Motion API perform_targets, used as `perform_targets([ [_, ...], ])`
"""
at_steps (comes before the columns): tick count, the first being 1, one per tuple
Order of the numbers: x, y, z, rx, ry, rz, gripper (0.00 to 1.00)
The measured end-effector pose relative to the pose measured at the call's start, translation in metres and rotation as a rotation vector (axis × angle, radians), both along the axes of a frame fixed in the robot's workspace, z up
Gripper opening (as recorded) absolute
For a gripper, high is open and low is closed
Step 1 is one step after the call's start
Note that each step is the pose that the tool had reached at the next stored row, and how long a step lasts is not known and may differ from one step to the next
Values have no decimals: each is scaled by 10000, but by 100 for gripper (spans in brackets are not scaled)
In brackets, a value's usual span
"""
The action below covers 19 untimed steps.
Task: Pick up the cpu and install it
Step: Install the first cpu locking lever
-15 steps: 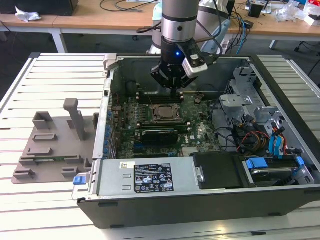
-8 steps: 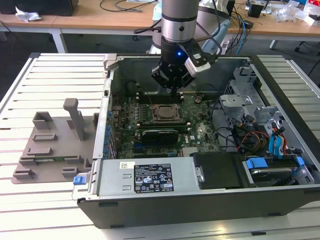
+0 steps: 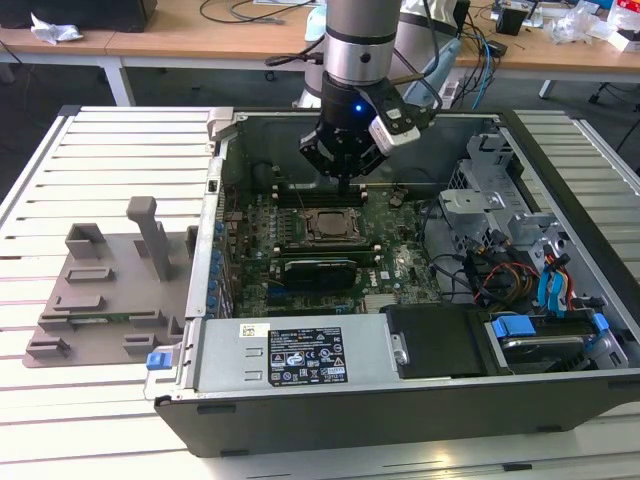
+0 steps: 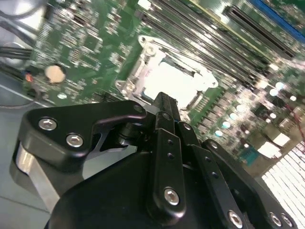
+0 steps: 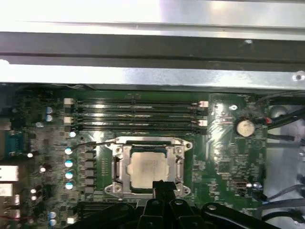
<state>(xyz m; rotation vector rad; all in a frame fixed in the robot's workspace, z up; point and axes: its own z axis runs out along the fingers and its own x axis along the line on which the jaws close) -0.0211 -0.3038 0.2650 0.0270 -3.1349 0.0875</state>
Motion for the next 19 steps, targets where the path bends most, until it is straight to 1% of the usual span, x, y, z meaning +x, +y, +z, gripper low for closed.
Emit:
perform_targets([
  [6, -2, 0, 6, 2, 6, 0, 11],
  [8, -2, 0, 47, 1, 6, -1, 11],
  [9, -2, 0, 105, 1, 7, -1, 11],
  [10, -3, 0, 140, 1, 7, -1, 11],
  [14, -2, 0, 184, 0, 6, 0, 11],
  [19, -13, 0, 189, 1, 6, -1, 11],
])
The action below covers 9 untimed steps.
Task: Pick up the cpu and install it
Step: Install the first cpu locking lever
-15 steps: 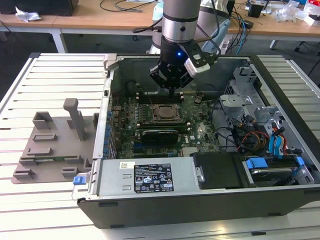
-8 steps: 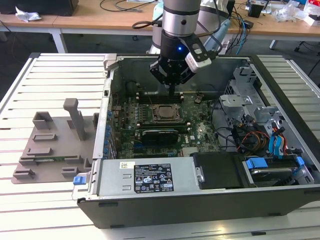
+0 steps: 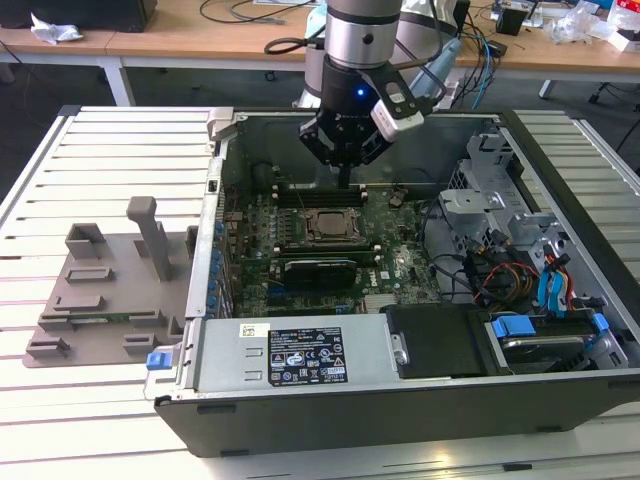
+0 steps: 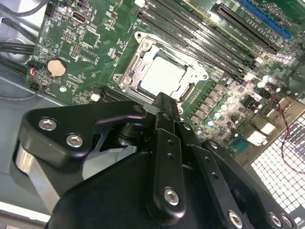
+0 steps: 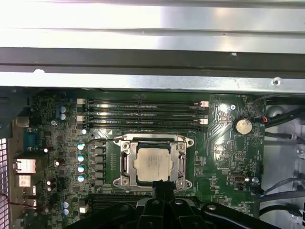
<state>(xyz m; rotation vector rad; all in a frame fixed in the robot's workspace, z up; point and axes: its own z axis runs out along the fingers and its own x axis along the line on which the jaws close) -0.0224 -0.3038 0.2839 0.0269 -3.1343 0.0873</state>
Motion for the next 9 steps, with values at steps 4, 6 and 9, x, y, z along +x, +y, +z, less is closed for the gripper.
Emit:
perform_targets([
  [4, -115, 0, 0, 0, 0, 1, 11],
  [6, -181, 1, 0, 0, 0, 1, 11],
  [9, -219, 2, 0, 0, 0, 0, 11],
])
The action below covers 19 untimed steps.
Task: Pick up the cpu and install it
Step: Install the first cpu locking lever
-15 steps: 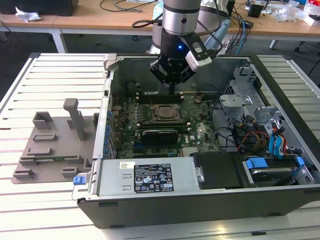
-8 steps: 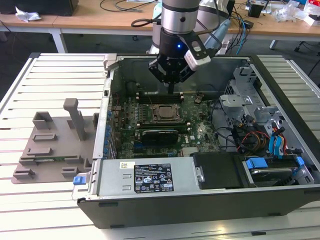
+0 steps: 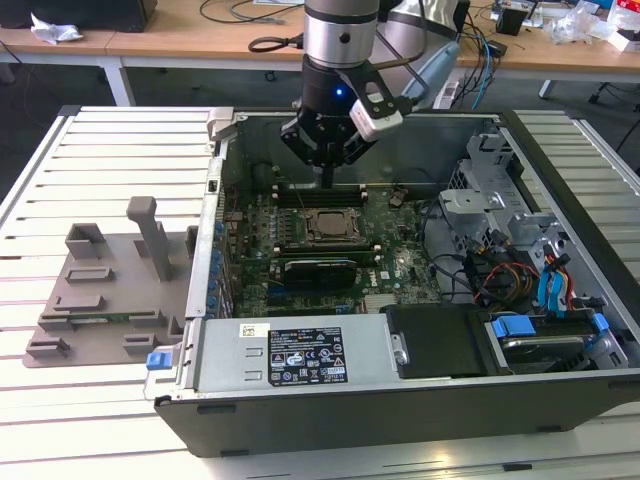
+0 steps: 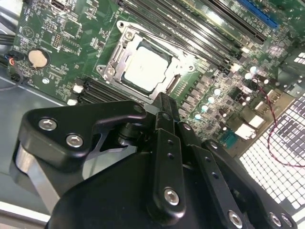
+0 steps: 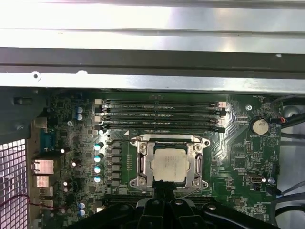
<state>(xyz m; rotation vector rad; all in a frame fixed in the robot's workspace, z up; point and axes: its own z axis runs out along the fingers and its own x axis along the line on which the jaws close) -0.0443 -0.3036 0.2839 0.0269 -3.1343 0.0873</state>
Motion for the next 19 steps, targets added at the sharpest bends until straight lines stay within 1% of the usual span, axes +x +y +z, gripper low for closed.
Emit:
perform_targets([
  [4, -67, 6, 0, -1, 1, 1, 11],
  [8, -100, 12, -3, -1, 1, 0, 11],
  [12, -154, 23, -11, 0, 0, 1, 11],
  [14, -183, 40, -23, 0, 0, 0, 11],
  [15, -214, 55, -26, -1, 1, 1, 11],
  [16, -267, 68, -33, 0, 0, 0, 11],
  [19, -326, 81, -43, -1, 1, 1, 11],
])
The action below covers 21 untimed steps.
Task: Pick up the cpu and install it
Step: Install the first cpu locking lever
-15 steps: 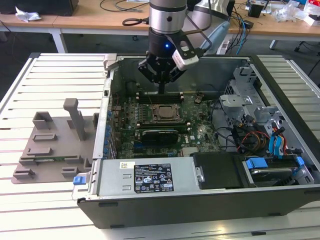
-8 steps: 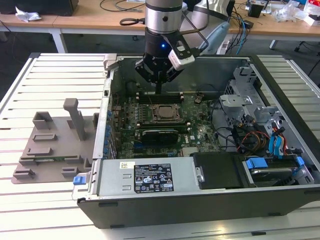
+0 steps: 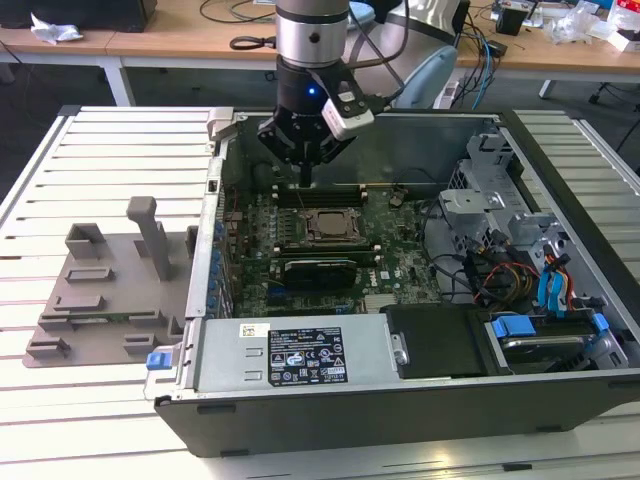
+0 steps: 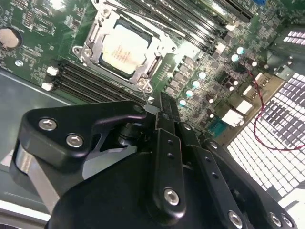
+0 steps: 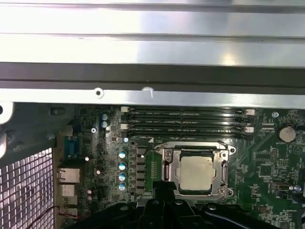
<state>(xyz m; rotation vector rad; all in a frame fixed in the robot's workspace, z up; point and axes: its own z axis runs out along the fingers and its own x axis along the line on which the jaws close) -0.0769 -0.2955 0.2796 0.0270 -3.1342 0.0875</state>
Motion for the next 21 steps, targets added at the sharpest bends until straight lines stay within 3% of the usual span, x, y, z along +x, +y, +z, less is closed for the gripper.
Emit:
perform_targets([
  [4, -103, 13, -14, 0, -1, 0, 11],
  [13, -185, 41, -68, 1, 0, 0, 11],
  [17, -274, 116, -96, 5, -1, -1, 11],
  [21, -281, 217, -166, 12, 0, -1, 11],
])
